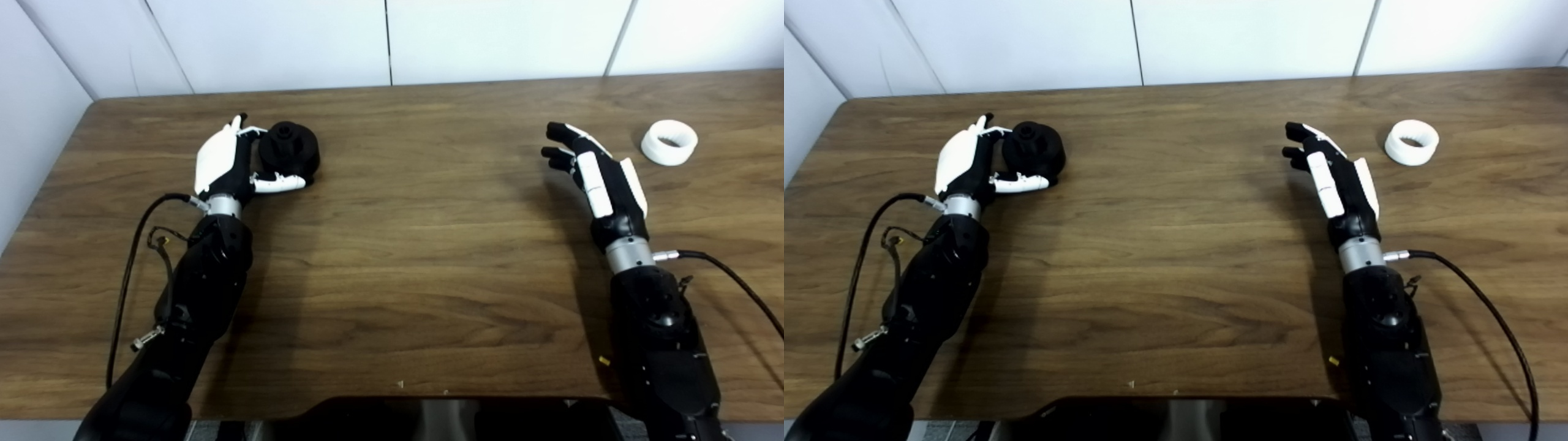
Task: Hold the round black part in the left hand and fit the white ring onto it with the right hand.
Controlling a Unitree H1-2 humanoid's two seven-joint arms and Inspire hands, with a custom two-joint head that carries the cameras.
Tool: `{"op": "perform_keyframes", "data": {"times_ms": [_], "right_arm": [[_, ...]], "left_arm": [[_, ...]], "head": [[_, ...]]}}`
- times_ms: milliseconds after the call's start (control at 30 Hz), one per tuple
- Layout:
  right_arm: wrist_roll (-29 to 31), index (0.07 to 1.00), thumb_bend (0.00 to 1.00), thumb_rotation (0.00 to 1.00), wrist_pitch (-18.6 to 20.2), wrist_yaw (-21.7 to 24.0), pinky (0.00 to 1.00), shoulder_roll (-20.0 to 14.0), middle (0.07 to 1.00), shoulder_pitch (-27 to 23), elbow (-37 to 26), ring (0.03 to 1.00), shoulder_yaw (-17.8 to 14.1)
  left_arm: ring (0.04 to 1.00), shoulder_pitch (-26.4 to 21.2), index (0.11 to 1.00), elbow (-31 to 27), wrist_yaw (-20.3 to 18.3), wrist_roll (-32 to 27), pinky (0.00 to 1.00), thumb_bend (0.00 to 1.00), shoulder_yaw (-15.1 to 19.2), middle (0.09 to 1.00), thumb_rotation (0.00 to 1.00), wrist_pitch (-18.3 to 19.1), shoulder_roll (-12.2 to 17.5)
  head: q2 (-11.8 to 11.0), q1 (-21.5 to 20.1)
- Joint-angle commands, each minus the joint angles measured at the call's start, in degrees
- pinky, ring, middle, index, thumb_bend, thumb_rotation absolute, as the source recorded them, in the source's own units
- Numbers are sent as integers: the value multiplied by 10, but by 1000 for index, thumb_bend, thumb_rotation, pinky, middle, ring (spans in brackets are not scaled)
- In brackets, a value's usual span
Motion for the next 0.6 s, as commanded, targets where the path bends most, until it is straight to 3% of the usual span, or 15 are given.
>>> {"op": "perform_keyframes", "data": {"times_ms": [0, 267, 567], "right_arm": [[5, 806, 638, 966, -10, 2, 788, -5, 837, -23, -17, 782, -3], [10, 810, 667, 958, -11, 5, 800, -9, 840, -25, -16, 786, -4], [12, 810, 655, 955, -12, 4, 802, -12, 840, -27, -17, 782, -5]], "left_arm": [[1000, 6, 665, -17, -41, 6, 1000, 985, -24, 1000, 318, -9, -2], [1000, 15, 665, -34, -65, 6, 1000, 1000, -41, 1000, 357, -25, -1], [1000, 19, 667, -59, -84, 7, 1000, 1000, -56, 1000, 373, -18, -9]], "head": [[0, 1], [1, 1], [1, 0]]}}
